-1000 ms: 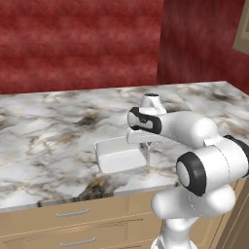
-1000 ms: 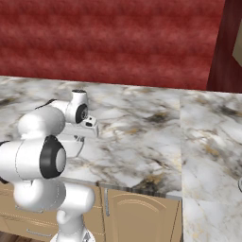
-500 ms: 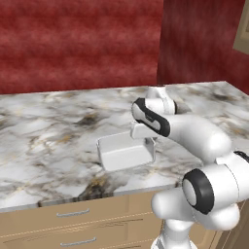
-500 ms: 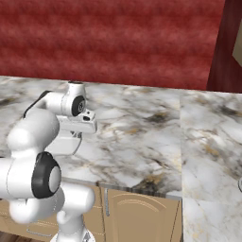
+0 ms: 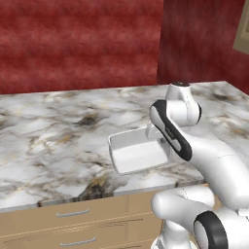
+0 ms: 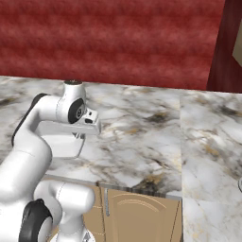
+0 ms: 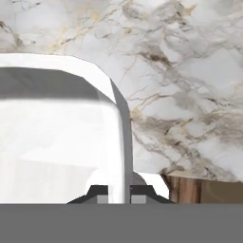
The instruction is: Pick the bowl and tupperware and place them in the sink. Then turn on the water.
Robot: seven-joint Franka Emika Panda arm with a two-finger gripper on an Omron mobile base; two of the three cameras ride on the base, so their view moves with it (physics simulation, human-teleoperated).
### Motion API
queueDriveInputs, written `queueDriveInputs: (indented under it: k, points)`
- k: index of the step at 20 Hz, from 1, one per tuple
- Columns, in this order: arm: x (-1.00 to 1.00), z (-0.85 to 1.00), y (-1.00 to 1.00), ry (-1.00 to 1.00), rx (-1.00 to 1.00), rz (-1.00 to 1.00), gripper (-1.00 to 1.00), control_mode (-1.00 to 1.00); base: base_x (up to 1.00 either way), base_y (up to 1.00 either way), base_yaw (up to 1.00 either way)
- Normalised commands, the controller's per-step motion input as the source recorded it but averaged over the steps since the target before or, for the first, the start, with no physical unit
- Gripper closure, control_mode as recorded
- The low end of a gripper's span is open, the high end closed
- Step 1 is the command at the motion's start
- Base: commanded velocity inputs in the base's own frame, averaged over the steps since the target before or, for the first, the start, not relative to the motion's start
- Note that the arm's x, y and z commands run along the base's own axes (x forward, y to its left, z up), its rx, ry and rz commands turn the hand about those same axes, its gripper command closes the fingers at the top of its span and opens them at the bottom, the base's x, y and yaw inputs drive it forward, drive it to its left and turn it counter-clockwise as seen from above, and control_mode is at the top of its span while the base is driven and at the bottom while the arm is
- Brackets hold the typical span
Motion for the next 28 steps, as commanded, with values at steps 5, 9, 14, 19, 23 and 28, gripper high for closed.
queueDriveInputs:
  k: [5,9,14,19,23,28]
  points:
    - [-0.35,0.62,-0.23,-0.16,0.02,0.0,1.0,-1.0,0.0,0.0,0.0]
    - [-0.34,0.6,-0.15,-0.12,0.03,0.0,1.0,-1.0,0.0,0.0,0.0]
    - [-0.26,0.45,-0.18,-0.02,0.04,0.0,1.0,-1.0,0.0,0.0,0.0]
    - [-0.07,0.17,-0.12,0.01,0.04,0.0,1.0,-1.0,0.0,0.0,0.0]
    - [-0.01,0.06,-0.01,0.06,0.01,0.0,1.0,-1.0,0.0,0.0,0.0]
    - [0.0,0.0,0.0,0.0,0.0,0.0,1.0,-1.0,0.0,0.0,0.0]
